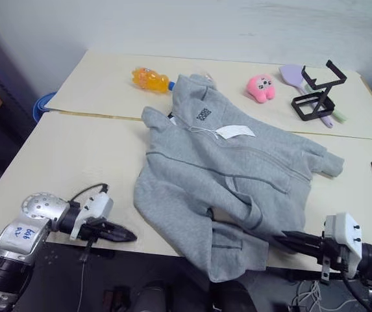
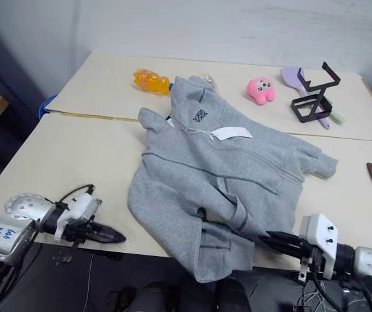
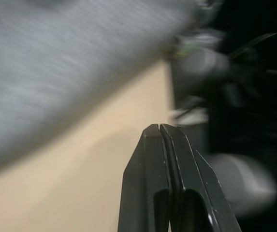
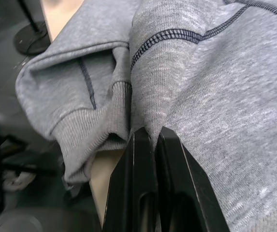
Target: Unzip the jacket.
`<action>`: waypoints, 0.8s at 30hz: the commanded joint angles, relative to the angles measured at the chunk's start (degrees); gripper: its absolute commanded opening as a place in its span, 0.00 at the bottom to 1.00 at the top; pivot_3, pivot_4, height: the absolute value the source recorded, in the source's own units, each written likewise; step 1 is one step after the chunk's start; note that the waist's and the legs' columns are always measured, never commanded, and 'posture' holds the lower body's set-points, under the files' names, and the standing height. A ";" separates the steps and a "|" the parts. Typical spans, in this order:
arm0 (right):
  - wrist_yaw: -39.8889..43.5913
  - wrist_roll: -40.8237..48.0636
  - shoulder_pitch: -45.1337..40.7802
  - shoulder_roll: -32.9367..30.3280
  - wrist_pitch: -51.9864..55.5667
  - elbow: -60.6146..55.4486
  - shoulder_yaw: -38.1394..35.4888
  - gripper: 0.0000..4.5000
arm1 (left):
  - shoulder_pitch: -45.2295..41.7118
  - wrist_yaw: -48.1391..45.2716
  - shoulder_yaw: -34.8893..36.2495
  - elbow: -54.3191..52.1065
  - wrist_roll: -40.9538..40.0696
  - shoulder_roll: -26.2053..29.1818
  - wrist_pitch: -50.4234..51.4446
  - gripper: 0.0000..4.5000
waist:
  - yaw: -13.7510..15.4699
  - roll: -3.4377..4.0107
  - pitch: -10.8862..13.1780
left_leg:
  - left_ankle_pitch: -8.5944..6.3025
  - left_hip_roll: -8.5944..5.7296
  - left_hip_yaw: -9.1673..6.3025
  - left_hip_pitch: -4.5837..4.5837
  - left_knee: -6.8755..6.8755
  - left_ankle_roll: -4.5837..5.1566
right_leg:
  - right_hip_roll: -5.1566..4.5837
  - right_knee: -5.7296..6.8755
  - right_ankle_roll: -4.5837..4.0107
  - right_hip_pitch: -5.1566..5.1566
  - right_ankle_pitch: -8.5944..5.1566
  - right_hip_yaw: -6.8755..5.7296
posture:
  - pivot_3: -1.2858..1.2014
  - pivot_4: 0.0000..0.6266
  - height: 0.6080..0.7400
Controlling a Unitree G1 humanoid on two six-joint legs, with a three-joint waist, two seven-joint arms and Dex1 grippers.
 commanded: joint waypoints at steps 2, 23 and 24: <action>-0.10 -1.14 -1.46 0.47 -1.84 0.72 -0.57 0.00 | -6.50 4.33 3.49 6.57 3.73 -1.95 -10.06 0.18 | -0.17 -0.01 -0.01 | 0.00 -0.01 0.05 0.00 0.03 0.00 | 0.19 0.07 0.03 0.03 0.01 -0.05 | 0.52 0.24 1.00; -3.30 -5.31 -4.76 5.03 -5.17 2.51 3.88 0.00 | -39.61 25.53 -12.91 61.59 39.95 -8.50 -65.11 0.93 | -0.11 -0.13 -0.02 | 0.05 -0.16 0.43 -0.01 0.01 0.17 | 0.26 0.11 0.27 -0.15 0.15 -0.23 | 0.52 0.24 1.00; -3.39 -5.39 -4.75 5.12 -5.29 2.55 3.96 0.00 | -39.78 26.83 -13.77 62.04 41.27 -8.66 -66.34 0.93 | -0.09 -0.14 -0.03 | 0.06 -0.17 0.44 -0.01 0.01 0.18 | 0.26 0.11 0.28 -0.15 0.15 -0.22 | 0.52 0.24 1.00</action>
